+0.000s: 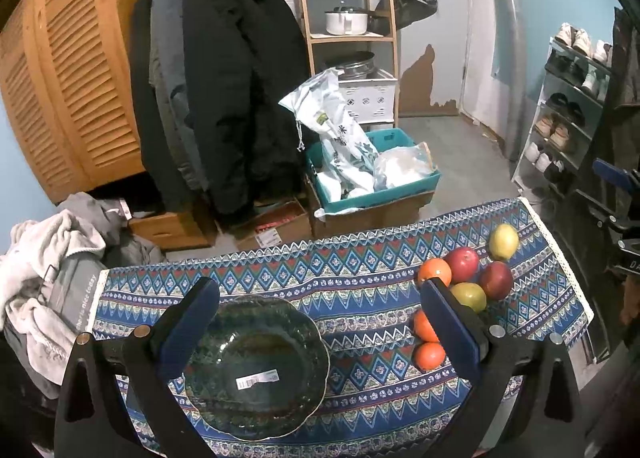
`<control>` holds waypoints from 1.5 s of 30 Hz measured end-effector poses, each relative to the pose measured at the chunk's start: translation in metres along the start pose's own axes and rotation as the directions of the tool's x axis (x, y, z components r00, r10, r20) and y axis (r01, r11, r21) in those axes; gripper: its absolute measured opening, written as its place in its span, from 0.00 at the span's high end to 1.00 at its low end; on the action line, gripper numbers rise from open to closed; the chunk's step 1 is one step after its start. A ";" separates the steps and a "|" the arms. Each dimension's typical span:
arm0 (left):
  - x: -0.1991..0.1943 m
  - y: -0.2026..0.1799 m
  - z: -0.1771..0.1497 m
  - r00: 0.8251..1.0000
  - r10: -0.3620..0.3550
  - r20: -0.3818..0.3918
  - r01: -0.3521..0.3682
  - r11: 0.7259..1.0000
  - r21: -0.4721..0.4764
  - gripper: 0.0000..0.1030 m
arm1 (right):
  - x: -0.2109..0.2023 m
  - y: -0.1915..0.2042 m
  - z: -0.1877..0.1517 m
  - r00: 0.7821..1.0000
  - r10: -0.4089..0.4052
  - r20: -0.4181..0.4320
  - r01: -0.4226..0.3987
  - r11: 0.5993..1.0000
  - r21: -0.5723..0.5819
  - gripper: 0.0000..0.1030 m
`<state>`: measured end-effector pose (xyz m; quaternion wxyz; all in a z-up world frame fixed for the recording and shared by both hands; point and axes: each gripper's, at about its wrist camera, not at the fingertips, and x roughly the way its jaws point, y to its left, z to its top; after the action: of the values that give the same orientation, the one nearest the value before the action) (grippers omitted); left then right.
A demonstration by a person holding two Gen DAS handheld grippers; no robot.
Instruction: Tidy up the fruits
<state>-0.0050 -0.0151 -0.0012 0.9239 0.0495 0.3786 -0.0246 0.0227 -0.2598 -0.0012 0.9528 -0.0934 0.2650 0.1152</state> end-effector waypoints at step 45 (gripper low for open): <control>0.002 -0.004 0.000 1.000 -0.008 -0.013 0.008 1.000 0.012 0.01 | 0.001 0.001 -0.006 1.000 0.003 -0.011 -0.003 1.000 0.002 0.07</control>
<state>-0.0035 -0.0192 -0.0028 0.9210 0.0535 0.3846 -0.0302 0.0204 -0.2602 -0.0072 0.9513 -0.0927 0.2704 0.1157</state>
